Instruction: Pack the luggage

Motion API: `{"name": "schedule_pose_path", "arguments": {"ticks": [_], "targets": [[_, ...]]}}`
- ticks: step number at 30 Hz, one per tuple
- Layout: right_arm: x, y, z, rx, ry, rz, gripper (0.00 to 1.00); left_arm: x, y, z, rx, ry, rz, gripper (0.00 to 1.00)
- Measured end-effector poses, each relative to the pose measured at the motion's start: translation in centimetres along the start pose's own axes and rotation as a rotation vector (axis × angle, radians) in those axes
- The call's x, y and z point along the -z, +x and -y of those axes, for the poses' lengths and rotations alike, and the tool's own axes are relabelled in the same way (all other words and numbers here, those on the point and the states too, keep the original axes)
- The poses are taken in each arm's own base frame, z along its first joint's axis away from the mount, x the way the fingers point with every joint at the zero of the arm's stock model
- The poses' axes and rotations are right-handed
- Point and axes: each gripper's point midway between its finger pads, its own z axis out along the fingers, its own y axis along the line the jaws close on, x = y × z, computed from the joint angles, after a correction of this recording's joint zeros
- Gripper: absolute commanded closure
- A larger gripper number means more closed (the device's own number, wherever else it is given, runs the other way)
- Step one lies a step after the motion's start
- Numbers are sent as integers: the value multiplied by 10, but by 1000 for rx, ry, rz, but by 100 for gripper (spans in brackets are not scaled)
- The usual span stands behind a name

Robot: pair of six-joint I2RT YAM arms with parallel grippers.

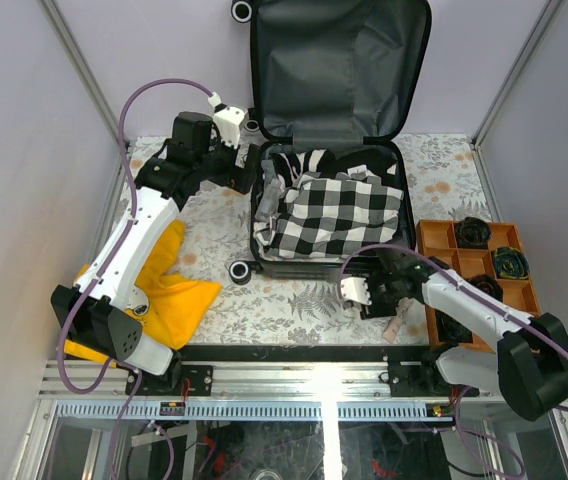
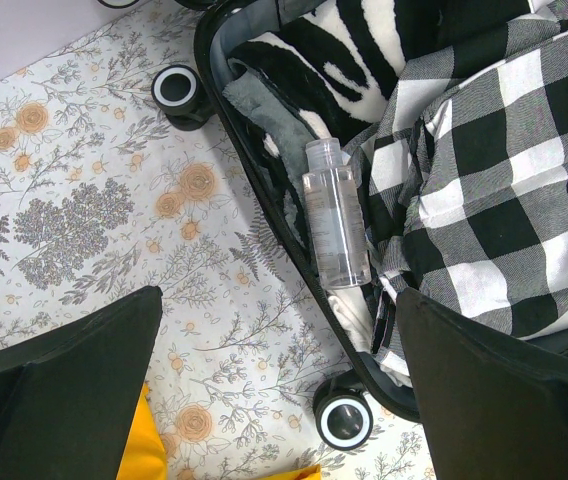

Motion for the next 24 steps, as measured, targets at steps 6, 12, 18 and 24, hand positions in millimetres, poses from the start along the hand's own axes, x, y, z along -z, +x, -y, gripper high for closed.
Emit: {"name": "schedule_pose_path", "arguments": {"ticks": [6, 12, 18, 24], "targets": [[-15, -43, -22, 92, -71, 47, 16, 0, 0, 0, 0, 0, 0, 0], [-9, -70, -20, 15, -92, 92, 0, 0, 0, 0, 0, 0, 0, 0], [-6, -74, -16, -75, -87, 80, 0, 0, 2, 0, 1, 0, -4, 0], [-17, -61, -34, -185, -168, 14, 0, -2, 11, 1, 4, 2, -24, 0]]}}
